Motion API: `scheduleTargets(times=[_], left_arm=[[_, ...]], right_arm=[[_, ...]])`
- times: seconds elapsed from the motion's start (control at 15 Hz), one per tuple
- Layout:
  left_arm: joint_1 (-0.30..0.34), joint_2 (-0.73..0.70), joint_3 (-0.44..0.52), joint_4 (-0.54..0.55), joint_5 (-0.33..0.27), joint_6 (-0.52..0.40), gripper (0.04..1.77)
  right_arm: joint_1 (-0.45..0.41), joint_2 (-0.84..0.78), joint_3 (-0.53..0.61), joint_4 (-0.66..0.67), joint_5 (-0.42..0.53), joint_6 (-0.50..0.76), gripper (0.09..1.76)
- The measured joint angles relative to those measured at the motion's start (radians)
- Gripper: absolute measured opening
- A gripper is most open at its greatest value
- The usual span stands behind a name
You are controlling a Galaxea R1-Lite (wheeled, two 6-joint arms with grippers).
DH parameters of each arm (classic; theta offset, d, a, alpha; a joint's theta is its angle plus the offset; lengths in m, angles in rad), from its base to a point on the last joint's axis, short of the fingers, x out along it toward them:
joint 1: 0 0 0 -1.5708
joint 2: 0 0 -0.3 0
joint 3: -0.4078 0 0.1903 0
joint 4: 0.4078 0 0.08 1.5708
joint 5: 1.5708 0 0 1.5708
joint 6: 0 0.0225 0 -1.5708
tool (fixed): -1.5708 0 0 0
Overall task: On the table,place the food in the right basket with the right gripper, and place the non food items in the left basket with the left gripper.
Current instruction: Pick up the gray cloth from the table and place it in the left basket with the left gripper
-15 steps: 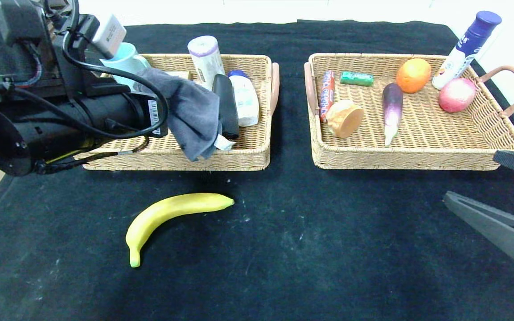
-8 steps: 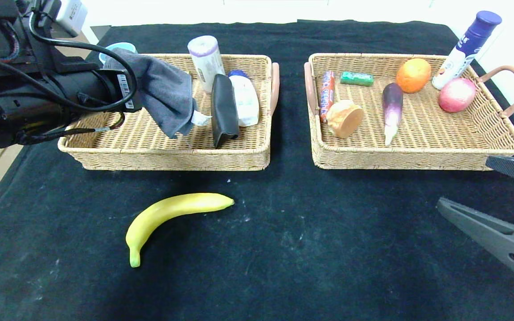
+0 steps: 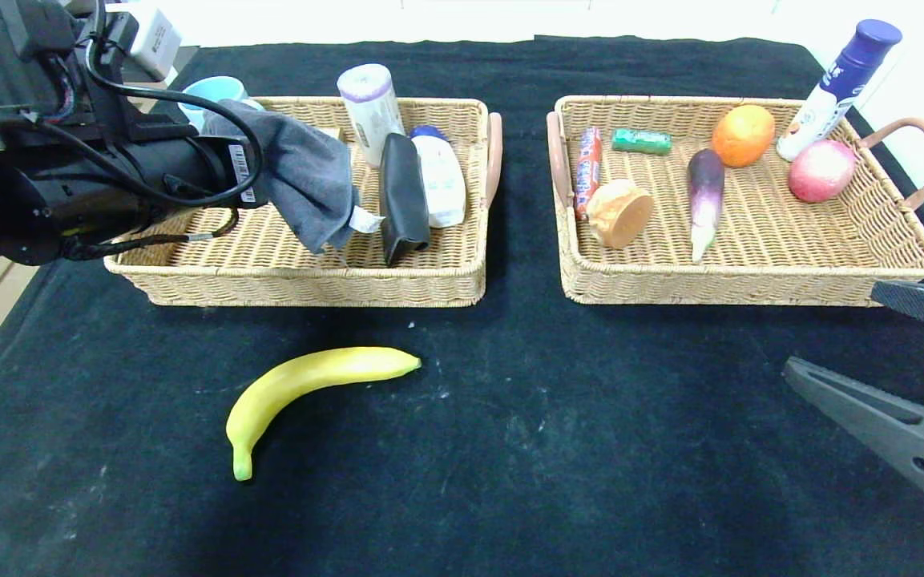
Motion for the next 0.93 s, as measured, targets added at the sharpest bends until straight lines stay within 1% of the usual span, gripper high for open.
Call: scheduleTargets(times=[0.07, 0.2, 0.33, 0.4, 0.6, 0.8, 0.93], left_arm=[[0.000, 0.000, 0.003, 0.001, 0.000, 0.000, 0.29], [0.000, 0.000, 0.008, 0.001, 0.000, 0.001, 0.61], [0.000, 0.000, 0.010, 0.001, 0.000, 0.001, 0.87], [-0.002, -0.001, 0.011, 0.001, 0.000, 0.001, 0.96], [-0.004, -0.002, 0.014, 0.002, 0.000, 0.001, 1.20], [-0.007, -0.005, 0.027, 0.001, 0.000, 0.002, 1.37], [-0.007, -0.006, 0.034, 0.001, 0.000, 0.003, 1.44]], right_arm=[[0.000, 0.000, 0.000, 0.000, 0.001, 0.000, 1.71], [0.001, 0.000, 0.000, 0.000, 0.000, 0.000, 1.71], [0.006, 0.000, 0.001, 0.000, 0.000, 0.000, 1.71], [0.007, 0.000, 0.001, 0.000, 0.000, 0.000, 1.71], [0.009, 0.001, 0.001, -0.001, -0.002, 0.000, 1.71], [0.009, 0.001, 0.000, -0.002, -0.002, 0.000, 1.71], [0.009, 0.001, 0.000, -0.001, -0.002, 0.000, 1.71]])
